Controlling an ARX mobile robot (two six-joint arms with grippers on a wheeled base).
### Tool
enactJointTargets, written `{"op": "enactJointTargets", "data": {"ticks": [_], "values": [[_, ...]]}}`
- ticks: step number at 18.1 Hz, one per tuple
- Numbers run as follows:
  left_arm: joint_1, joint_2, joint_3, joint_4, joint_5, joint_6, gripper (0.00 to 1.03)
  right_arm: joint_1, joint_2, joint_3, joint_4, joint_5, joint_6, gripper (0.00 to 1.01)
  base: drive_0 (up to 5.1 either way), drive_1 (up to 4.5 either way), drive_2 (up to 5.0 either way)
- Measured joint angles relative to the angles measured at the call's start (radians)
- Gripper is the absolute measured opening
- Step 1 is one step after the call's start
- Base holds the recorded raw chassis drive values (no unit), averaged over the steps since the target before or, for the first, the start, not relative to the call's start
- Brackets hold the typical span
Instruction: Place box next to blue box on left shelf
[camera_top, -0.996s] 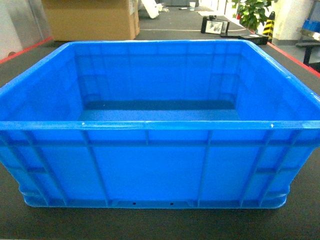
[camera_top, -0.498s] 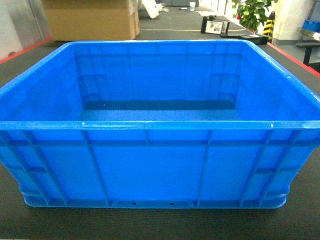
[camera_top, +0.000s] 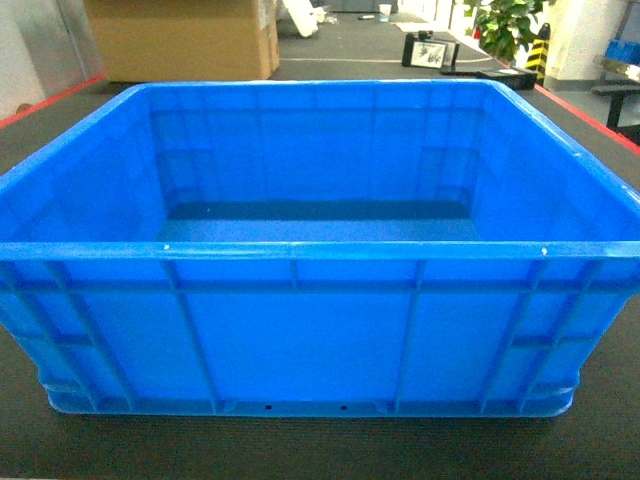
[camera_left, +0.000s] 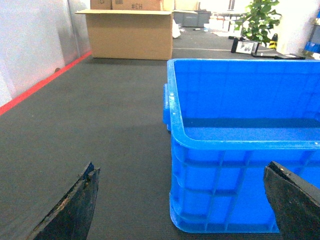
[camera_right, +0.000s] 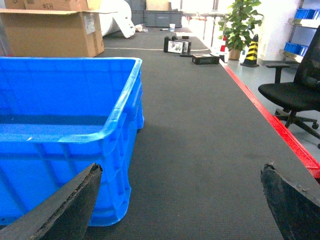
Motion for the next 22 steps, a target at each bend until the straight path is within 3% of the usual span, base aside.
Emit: {"op": "enactJointTargets", "data": {"ticks": [22], "values": [[0.0, 0.0, 0.0, 0.0, 0.0, 0.0, 0.98, 0.0, 0.0, 0.0, 0.0, 0.0, 0.0, 0.98, 0.0, 0.0, 0.0]]}}
